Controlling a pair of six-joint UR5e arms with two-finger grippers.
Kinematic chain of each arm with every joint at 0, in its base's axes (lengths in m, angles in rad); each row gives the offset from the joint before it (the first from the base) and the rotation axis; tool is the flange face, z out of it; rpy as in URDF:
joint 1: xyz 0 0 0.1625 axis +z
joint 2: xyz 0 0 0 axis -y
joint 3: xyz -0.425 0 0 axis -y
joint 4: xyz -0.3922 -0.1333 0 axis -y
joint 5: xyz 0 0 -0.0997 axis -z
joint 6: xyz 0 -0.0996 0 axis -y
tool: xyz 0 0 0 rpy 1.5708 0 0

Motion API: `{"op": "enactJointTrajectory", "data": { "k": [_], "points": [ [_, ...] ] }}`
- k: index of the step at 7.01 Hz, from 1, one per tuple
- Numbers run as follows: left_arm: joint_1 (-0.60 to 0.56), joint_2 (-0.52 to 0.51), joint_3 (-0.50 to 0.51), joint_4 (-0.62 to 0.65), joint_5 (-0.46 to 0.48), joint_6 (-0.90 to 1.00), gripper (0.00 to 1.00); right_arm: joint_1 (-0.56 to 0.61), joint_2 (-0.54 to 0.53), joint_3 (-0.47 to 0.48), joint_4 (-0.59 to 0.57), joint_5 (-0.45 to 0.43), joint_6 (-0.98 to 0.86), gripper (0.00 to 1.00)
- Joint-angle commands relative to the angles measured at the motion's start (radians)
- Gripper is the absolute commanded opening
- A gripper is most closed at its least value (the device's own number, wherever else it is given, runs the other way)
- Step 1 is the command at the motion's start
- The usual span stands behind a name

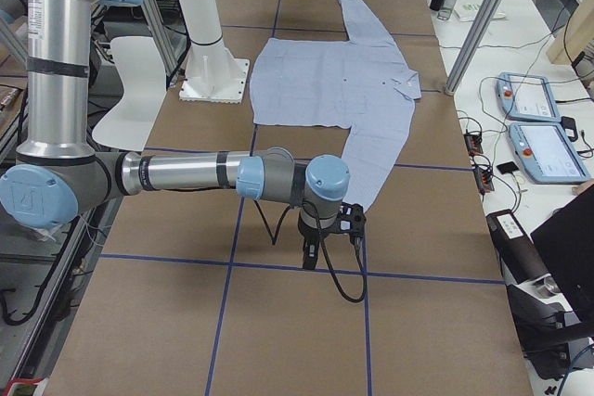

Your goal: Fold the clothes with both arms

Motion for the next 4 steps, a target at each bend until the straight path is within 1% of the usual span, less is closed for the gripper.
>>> {"op": "enactJointTrajectory", "data": {
  "k": [1,2,3,4],
  "points": [
    [-0.019,-0.010,-0.019,-0.004,-0.002,0.008,1.00,0.000,0.036,0.008,0.009,0.011,0.006,1.00],
    [-0.025,-0.010,-0.067,-0.004,-0.003,0.002,1.00,0.000,0.067,0.006,0.013,0.052,0.007,1.00],
    [-0.025,-0.021,-0.088,-0.006,-0.009,0.002,1.00,-0.020,0.073,-0.003,0.057,0.056,0.013,1.00],
    [-0.014,-0.049,-0.086,-0.023,-0.005,0.000,1.00,-0.026,0.076,-0.038,0.108,0.079,0.069,1.00]
  ]
}}
